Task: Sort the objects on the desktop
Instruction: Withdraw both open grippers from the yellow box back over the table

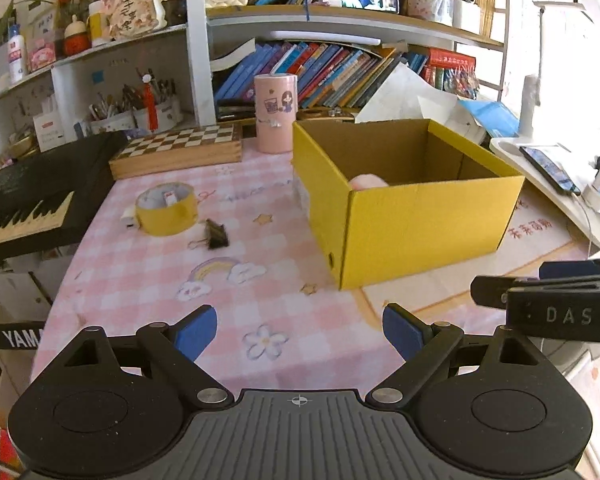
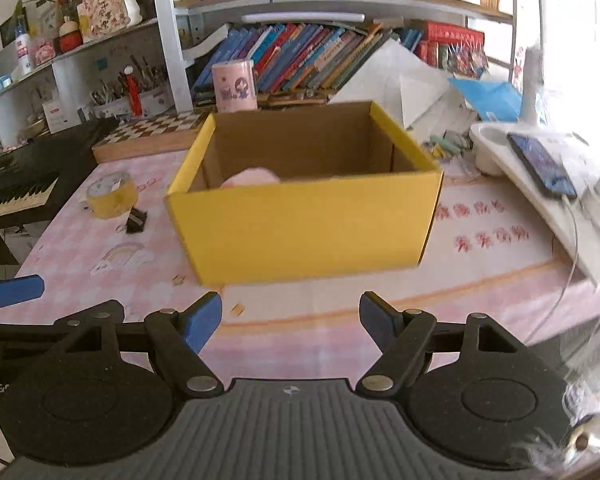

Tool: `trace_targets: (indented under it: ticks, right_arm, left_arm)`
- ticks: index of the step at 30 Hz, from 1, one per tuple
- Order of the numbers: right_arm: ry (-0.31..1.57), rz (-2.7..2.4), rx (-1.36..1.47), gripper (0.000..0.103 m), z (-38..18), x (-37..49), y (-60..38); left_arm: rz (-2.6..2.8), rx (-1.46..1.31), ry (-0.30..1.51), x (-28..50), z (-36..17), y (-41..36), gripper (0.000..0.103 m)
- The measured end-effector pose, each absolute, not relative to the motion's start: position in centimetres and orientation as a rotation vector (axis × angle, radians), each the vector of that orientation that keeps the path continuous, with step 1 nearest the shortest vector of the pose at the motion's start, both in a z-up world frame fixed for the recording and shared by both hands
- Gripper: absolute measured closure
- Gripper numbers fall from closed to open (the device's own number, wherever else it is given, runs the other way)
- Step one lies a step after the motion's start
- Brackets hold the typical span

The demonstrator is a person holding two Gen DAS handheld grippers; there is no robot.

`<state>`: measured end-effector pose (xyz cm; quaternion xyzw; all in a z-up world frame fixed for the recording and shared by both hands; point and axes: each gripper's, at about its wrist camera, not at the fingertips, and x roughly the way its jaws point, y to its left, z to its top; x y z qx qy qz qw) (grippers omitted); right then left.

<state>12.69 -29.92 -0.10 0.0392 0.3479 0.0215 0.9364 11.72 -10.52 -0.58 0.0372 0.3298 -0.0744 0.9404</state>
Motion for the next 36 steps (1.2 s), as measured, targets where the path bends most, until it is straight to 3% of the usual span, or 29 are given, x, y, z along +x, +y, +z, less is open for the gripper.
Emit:
trace_targets:
  ticks: [16,36]
  right_arm:
    - [0.774,0.092,0.060,0.036,-1.1,8.3,-19.4]
    - [0.761,0.181,0.005,0.046,-0.7,7.5,-12.0]
  left_arm:
    - [-0.114,0.043,0.716,7.7,-1.1,-1.0,0.011]
    - [-0.049,0.015,0.677,5.9,-0.4,5.3,0.011]
